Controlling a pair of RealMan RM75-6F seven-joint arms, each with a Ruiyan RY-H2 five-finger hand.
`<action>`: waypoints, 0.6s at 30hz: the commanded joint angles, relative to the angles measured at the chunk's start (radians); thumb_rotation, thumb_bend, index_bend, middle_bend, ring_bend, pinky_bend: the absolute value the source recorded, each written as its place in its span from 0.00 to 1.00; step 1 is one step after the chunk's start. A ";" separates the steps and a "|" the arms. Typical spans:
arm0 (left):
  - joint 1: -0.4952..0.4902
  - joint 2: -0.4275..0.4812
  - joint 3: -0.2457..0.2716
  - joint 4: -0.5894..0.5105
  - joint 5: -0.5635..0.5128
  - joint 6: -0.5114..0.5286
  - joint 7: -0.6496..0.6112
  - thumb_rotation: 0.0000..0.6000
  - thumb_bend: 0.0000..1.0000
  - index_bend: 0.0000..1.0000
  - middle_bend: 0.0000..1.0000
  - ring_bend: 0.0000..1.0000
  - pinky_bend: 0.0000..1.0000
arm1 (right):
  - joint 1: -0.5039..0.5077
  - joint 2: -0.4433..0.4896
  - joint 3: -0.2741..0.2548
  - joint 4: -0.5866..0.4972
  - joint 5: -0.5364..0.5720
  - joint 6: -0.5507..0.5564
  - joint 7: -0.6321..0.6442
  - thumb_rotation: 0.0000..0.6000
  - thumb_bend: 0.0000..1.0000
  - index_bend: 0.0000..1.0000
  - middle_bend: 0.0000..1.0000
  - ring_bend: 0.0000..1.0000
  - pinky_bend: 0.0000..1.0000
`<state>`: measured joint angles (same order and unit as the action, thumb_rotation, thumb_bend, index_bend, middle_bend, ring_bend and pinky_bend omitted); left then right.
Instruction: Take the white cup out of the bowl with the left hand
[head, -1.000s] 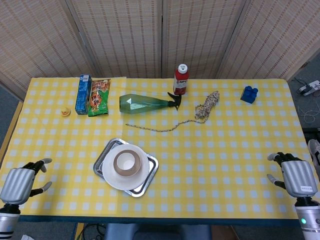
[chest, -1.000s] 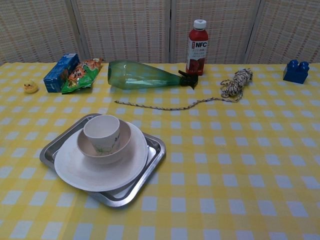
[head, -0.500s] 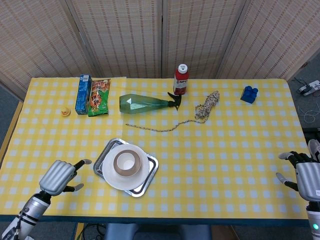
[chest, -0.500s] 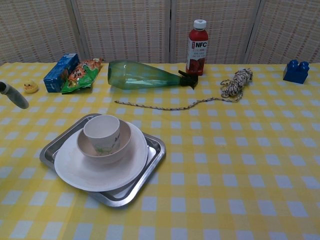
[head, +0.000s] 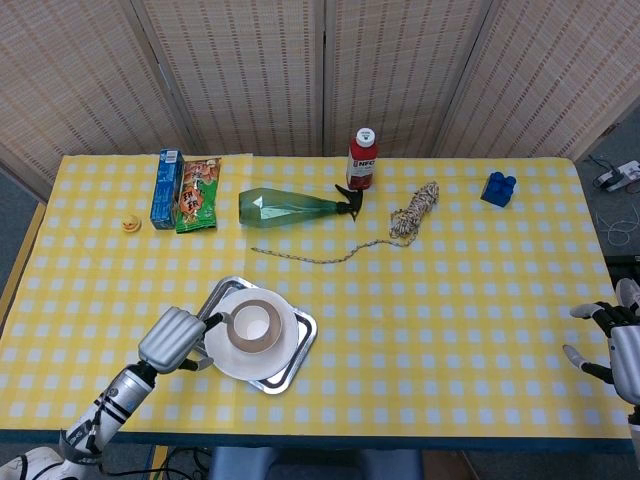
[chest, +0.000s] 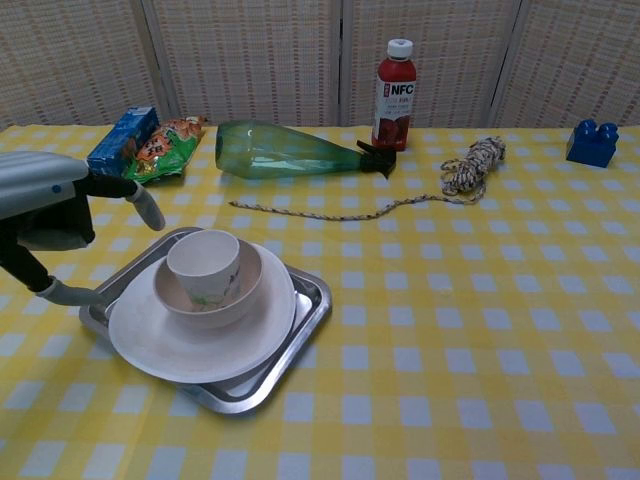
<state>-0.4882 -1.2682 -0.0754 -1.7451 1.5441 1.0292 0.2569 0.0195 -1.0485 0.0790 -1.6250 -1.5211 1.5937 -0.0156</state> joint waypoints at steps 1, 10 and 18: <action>-0.017 -0.025 -0.004 0.019 0.004 0.000 0.008 1.00 0.18 0.38 1.00 1.00 1.00 | -0.001 0.003 0.001 0.002 0.001 0.000 0.008 1.00 0.04 0.42 0.44 0.43 0.62; -0.050 -0.097 -0.007 0.073 0.008 0.011 0.037 1.00 0.18 0.43 1.00 1.00 1.00 | -0.005 0.012 0.006 0.004 0.013 -0.004 0.030 1.00 0.03 0.42 0.44 0.43 0.62; -0.077 -0.126 -0.016 0.069 -0.054 -0.019 0.095 1.00 0.18 0.49 1.00 1.00 1.00 | -0.009 0.021 0.011 0.006 0.022 -0.004 0.053 1.00 0.04 0.42 0.44 0.43 0.62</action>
<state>-0.5587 -1.3910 -0.0894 -1.6702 1.5042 1.0210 0.3393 0.0105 -1.0282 0.0903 -1.6189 -1.4995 1.5892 0.0373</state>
